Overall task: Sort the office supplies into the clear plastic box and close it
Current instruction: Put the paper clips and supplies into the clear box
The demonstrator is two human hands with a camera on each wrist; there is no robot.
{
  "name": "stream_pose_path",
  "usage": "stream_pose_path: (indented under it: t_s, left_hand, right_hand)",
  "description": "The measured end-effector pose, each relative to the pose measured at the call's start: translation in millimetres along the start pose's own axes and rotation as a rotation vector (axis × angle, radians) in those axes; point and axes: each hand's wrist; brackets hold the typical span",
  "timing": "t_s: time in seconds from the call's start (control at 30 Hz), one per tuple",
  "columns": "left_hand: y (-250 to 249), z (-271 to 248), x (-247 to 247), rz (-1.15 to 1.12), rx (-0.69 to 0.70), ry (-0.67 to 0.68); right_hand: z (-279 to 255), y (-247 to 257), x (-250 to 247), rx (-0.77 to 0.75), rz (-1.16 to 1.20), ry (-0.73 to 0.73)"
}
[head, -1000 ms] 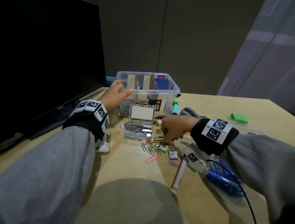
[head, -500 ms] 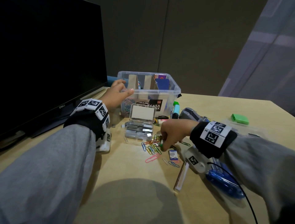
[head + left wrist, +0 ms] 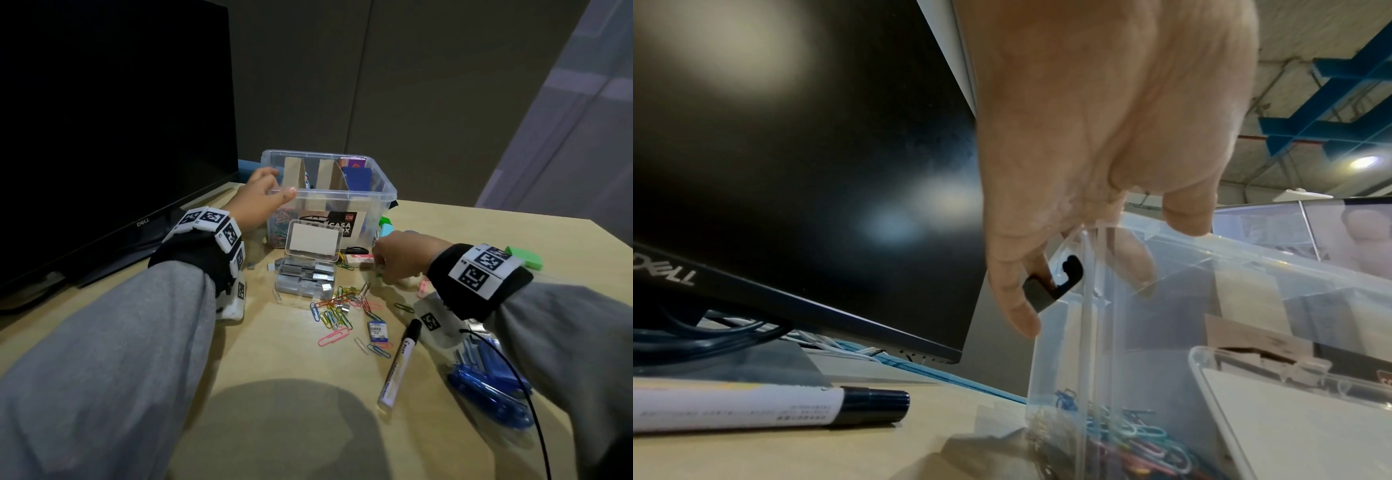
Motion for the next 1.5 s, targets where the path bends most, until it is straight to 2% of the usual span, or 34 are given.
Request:
stream_pose_path:
  t_s: [0.13,0.23,0.33,0.47,0.67,0.8,1.07,1.2,1.5]
  left_hand:
    - [0.2,0.5,0.0,-0.002,-0.005,-0.001]
    - [0.4,0.4,-0.8,0.009,-0.004,0.002]
    - [-0.1,-0.4,-0.5,0.012,-0.001,0.004]
    - [-0.2,-0.7,-0.2,-0.005,0.001,-0.002]
    - [3.3,0.5,0.2,-0.032,0.001,0.006]
    - [4.4,0.4,0.1,-0.037,0.006,0.006]
    - [5.5,1.3,1.4,-0.068,0.001,0.003]
    - [5.1,1.3,1.8,-0.071,-0.003,-0.003]
    - [5.1,2.8,2.2,-0.067,-0.006,0.004]
  right_hand:
    - [5.6,-2.1,9.3,-0.056,-0.081,-0.015]
    - [6.4,0.0,10.3,-0.244,-0.009,-0.043]
    - [7.1,6.9,11.1,-0.360,-0.028,0.094]
    - [9.9,13.1,14.0,-0.380,-0.083,0.090]
    - [16.9,14.0,21.7,-0.414,0.184,0.011]
    - [18.2,17.1,21.7,-0.381,0.236,-0.015]
    - [19.9,20.4,15.7,-0.285,0.104,0.101]
    - [21.0,16.7,16.9,-0.298,0.174,0.160]
    - [17.0,15.7,19.0,-0.333,0.187,0.092]
Point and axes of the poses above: each hand's wrist, its own z-axis towards the middle knuckle, its own x-axis out of the palm, y = z × x, and after that the axes turned 3 degrees about z, right-handed
